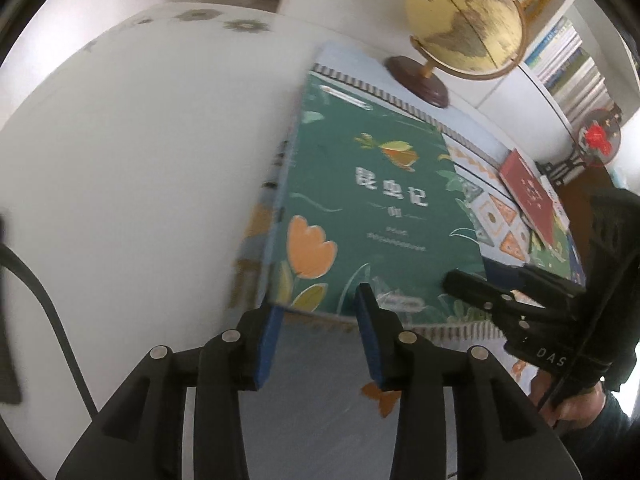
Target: Organize books
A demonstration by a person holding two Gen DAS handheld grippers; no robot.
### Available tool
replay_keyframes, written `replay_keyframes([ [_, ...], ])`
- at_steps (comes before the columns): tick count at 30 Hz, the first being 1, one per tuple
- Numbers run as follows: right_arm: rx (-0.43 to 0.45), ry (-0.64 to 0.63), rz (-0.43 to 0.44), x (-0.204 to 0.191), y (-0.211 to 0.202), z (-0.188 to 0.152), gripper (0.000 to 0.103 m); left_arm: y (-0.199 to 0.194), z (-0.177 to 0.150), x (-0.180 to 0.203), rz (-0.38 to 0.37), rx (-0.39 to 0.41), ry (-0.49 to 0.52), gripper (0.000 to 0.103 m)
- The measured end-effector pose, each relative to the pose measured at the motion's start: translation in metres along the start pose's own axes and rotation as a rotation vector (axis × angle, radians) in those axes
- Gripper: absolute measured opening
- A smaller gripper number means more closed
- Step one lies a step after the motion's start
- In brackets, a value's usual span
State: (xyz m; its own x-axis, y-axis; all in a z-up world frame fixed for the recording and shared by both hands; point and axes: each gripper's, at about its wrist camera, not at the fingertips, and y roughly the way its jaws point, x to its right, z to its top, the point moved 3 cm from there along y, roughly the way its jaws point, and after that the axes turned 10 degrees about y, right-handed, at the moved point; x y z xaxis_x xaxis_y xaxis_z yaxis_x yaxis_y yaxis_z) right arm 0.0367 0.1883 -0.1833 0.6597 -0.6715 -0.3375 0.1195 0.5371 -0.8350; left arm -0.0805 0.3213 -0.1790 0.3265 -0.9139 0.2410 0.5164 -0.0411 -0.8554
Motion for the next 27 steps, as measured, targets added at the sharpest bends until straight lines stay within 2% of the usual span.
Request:
replay_keyframes([
  [1,-0.005,-0.009,-0.016,0.000,-0.001,-0.002,0.043,-0.003,-0.004,-0.002,0.033,-0.006,0.000,0.034],
  [4,-0.029,0.011,-0.051,0.011,-0.008,-0.016,0.046,-0.012,-0.018,-0.003,0.056,-0.017,-0.019,0.034],
  [9,-0.004,0.118,-0.026,0.039,-0.047,-0.054,0.046,-0.032,-0.037,0.018,0.072,-0.005,-0.005,0.034],
  [14,0.048,0.211,-0.053,0.066,-0.104,-0.099,0.046,-0.044,-0.048,0.082,0.020,0.008,0.073,0.034],
  [17,0.097,0.270,-0.083,0.086,-0.148,-0.127,0.046,-0.048,-0.054,0.134,-0.031,0.009,0.130,0.034],
  [19,0.132,0.315,-0.093,0.099,-0.179,-0.146,0.046,-0.052,-0.059,0.177,-0.081,0.012,0.179,0.039],
  [20,0.152,0.336,-0.100,0.105,-0.194,-0.155,0.046,-0.055,-0.062,0.189,-0.096,0.013,0.195,0.046],
  [22,0.197,0.379,-0.120,0.119,-0.224,-0.172,0.047,-0.063,-0.069,0.226,-0.133,0.021,0.245,0.064],
  [23,0.221,0.400,-0.130,0.126,-0.240,-0.180,0.049,-0.068,-0.073,0.240,-0.149,0.030,0.262,0.077],
  [27,0.313,0.474,-0.135,0.148,-0.293,-0.206,0.053,-0.091,-0.084,0.293,-0.197,0.067,0.341,0.078],
])
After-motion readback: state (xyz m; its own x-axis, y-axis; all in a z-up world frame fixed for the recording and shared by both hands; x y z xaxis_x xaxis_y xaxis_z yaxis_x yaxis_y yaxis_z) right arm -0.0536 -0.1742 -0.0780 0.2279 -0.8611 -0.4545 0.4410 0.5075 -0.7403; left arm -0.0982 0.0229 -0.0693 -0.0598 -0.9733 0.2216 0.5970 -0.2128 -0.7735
